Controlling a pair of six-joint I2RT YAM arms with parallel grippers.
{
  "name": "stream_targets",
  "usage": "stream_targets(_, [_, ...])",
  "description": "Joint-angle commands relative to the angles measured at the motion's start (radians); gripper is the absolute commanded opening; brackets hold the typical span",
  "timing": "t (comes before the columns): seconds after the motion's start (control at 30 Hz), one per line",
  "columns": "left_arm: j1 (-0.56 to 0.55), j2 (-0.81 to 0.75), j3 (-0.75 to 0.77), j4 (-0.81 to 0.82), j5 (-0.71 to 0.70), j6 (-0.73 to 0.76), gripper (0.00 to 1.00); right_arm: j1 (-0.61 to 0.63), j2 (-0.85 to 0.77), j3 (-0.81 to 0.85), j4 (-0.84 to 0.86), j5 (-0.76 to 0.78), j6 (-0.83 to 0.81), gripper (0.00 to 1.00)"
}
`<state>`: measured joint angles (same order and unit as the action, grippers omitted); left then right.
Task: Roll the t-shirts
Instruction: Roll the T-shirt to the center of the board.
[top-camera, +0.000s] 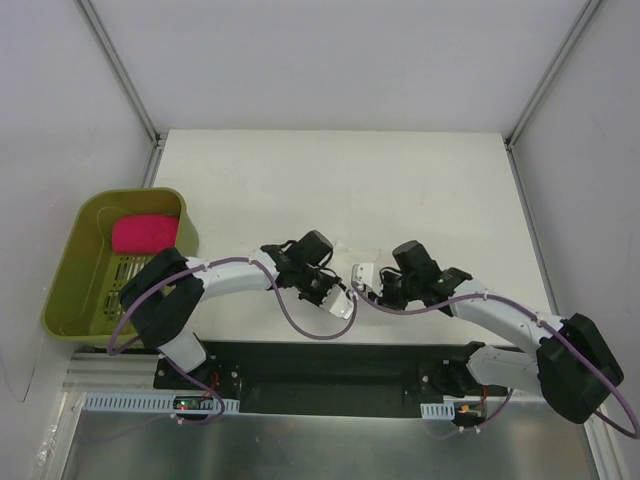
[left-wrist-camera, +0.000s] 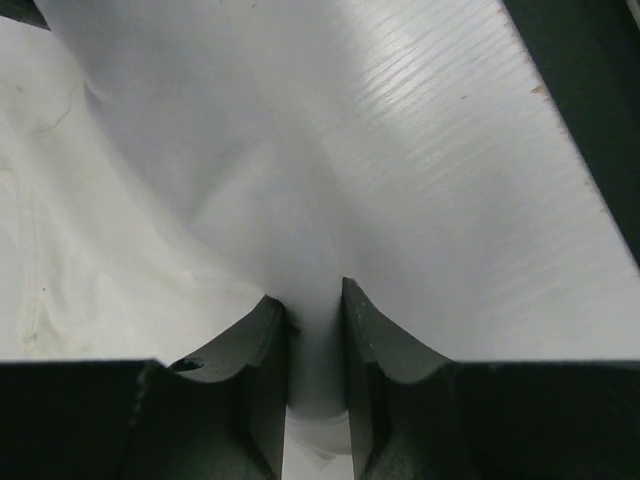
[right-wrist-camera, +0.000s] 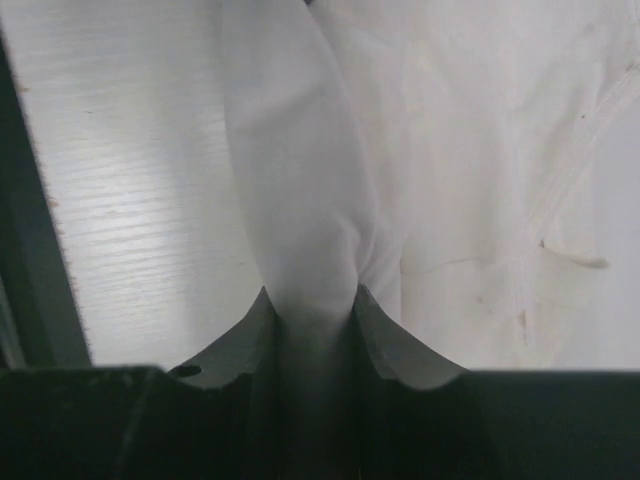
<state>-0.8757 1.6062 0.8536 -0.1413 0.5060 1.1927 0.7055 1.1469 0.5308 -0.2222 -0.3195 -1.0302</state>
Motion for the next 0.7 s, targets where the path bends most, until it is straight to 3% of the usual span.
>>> stream_targets(0.0, [0.073,-0.011,0.168,-0.32,0.169,-0.206,0.0,-0.058,-0.01,0.001,-0.405,-0.24,-0.159,0.1])
stream_targets(0.13, [0.101,0.078,0.322,-0.57,0.33,-0.265,0.0,-0.144,0.025,0.055,-0.551,-0.363,-0.264,0.09])
stream_targets(0.27, [0.138,0.185,0.445,-0.69,0.434,-0.271,0.0,-0.289,0.204,0.17,-0.759,-0.423,-0.41,0.09])
stream_targets(0.4, [0.181,0.306,0.611,-0.814,0.468,-0.236,0.0,-0.418,0.39,0.305,-0.925,-0.48,-0.546,0.09])
stream_targets(0.5, [0.198,0.414,0.724,-0.929,0.502,-0.209,0.0,-0.448,0.57,0.425,-1.057,-0.501,-0.594,0.1])
stream_targets(0.67, [0.244,0.535,0.815,-0.992,0.539,-0.229,0.0,-0.501,0.711,0.547,-1.175,-0.539,-0.636,0.1])
